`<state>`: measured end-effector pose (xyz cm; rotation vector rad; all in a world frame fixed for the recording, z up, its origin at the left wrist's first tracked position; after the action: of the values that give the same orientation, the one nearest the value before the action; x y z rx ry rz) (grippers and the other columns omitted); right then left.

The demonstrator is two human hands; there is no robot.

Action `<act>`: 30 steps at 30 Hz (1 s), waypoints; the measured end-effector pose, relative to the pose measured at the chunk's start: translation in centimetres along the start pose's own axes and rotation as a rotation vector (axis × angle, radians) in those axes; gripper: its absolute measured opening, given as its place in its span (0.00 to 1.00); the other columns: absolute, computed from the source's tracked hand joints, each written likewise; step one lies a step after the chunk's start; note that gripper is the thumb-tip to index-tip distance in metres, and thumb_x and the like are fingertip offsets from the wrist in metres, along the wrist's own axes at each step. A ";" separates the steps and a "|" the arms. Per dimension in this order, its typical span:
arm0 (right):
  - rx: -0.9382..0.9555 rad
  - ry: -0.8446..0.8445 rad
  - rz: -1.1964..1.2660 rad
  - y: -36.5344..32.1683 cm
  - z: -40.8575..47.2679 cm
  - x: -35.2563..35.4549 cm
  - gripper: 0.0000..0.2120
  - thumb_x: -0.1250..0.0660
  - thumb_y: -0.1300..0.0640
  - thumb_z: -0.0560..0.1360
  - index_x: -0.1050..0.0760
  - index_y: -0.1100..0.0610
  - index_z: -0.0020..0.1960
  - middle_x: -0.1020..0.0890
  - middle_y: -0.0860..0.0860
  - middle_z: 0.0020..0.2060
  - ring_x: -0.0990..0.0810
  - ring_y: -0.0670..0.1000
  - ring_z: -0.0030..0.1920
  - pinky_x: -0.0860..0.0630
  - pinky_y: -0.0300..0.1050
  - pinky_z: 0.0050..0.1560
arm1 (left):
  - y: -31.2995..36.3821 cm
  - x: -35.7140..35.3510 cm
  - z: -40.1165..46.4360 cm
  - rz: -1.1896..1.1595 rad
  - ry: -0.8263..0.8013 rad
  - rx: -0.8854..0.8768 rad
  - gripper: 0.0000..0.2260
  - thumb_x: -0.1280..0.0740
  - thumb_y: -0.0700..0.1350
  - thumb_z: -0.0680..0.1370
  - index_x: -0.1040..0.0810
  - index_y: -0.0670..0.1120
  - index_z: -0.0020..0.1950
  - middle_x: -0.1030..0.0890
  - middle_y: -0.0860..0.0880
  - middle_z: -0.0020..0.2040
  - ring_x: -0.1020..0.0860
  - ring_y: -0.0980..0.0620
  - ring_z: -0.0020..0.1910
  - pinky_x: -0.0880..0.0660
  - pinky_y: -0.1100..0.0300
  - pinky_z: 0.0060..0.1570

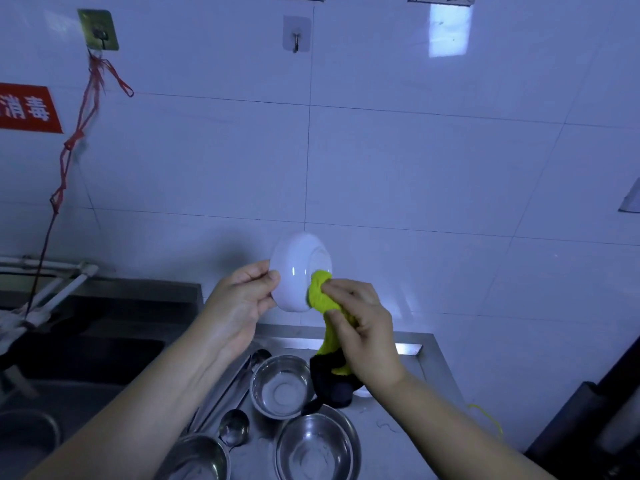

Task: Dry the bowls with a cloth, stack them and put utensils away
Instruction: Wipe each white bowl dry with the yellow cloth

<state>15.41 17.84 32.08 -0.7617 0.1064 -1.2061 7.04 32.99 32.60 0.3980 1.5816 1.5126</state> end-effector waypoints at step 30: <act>0.268 0.016 -0.262 -5.3 -0.2 -3.3 0.26 0.44 0.62 0.78 0.42 0.54 0.75 0.41 0.56 0.73 0.43 0.55 0.74 0.41 0.52 0.71 | 3.1 -3.6 -1.5 -0.232 0.024 -0.008 0.10 0.40 0.34 0.79 0.25 0.43 0.40 0.19 0.50 0.30 0.20 0.57 0.30 0.22 0.67 0.33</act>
<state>9.78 19.85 33.98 -0.5416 -0.1441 -1.4406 6.86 30.00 36.60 0.1846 1.5810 1.3497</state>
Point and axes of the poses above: each hand's wrist, its own z-axis towards the middle knuckle, its own x-axis out of the back of the hand, y = z × x, the point moved 8 cm from there along z, towards the middle knuckle
